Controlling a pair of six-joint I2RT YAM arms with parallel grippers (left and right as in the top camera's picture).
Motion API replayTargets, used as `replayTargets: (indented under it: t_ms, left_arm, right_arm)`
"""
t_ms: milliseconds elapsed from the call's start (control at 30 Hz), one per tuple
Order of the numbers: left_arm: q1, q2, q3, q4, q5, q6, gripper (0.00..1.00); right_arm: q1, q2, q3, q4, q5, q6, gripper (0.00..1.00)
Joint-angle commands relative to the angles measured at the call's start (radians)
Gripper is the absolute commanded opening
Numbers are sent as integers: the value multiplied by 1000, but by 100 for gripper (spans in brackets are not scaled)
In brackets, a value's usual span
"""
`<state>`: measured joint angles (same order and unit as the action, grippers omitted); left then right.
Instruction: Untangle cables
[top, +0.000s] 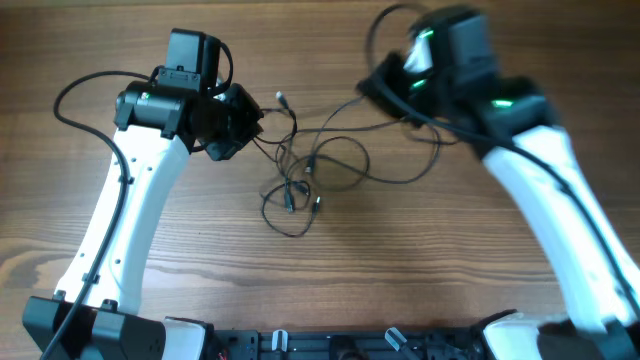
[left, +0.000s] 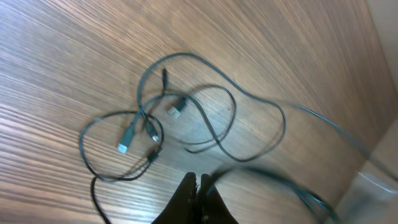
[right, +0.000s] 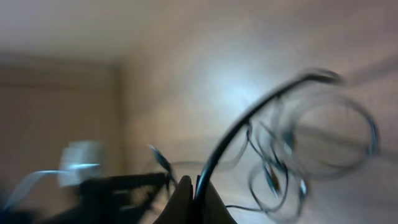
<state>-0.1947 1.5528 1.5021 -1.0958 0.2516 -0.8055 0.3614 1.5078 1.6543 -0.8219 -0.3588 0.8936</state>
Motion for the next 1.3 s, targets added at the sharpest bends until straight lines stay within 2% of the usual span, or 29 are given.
replayTargets:
  t_ms: [0,100,300,367,400,433,467,533,567,600,667,733,767,800,867,933,1000,1133,1167,1267]
  left_arm:
    - [3,-6,0,-2,-108,11,4]
    - [3,0,0,-31,-238,8,4]
    - [3,71,0,-53,-447,8,9]
    - [3,99,0,-53,-435,9,8]
    - [3,103,0,-53,-396,17,4]
    - [3,103,0,-51,-354,21,4]
    - [3,95,0,-29,-239,90,4]
    - [3,70,1,33,-8,229,4]
    - [3,47,1,66,48,240,4]
    - [3,31,1,80,48,215,6]
    - [0,27,1,66,55,192,22]
    - [-17,45,0,10,25,192,28]
    - [-26,60,0,-13,-21,191,32]
    - [-28,69,0,-28,-59,183,34]
    - [-13,89,0,-63,-122,82,38]
    - [12,101,0,-95,-119,60,56]
    - [22,111,0,-143,-121,60,61]
    - [58,116,0,-177,-156,43,100]
    - [104,116,0,-185,-151,7,100]
    - [246,116,0,-213,-61,5,100]
  right_arm:
    - [-79,-122,102,-2,23,-82,5]
    - [-166,-153,194,0,22,-71,5]
    - [-225,-153,372,8,-8,-19,5]
    - [-225,-153,393,-10,-11,-20,5]
    - [-225,-152,393,-39,-15,-22,4]
    - [-225,-146,393,-70,-15,-27,5]
    - [-225,-135,393,-112,-15,-34,7]
    - [-224,-100,393,-201,-31,-90,33]
    - [-224,-79,393,-244,-46,-122,47]
    - [-224,-56,392,-290,-68,-158,58]
    - [-224,1,392,-389,-131,-250,75]
    - [-198,72,379,-487,-183,-401,94]
    - [-177,100,369,-520,-186,-466,99]
    - [-143,133,356,-555,-185,-545,100]
    - [-51,211,333,-638,-159,-667,100]
    - [45,285,333,-710,-34,-684,100]
    - [139,343,333,-750,84,-684,100]
    - [281,409,333,-739,188,-681,100]
    - [307,423,333,-734,195,-681,100]
    - [334,442,333,-684,195,-654,100]
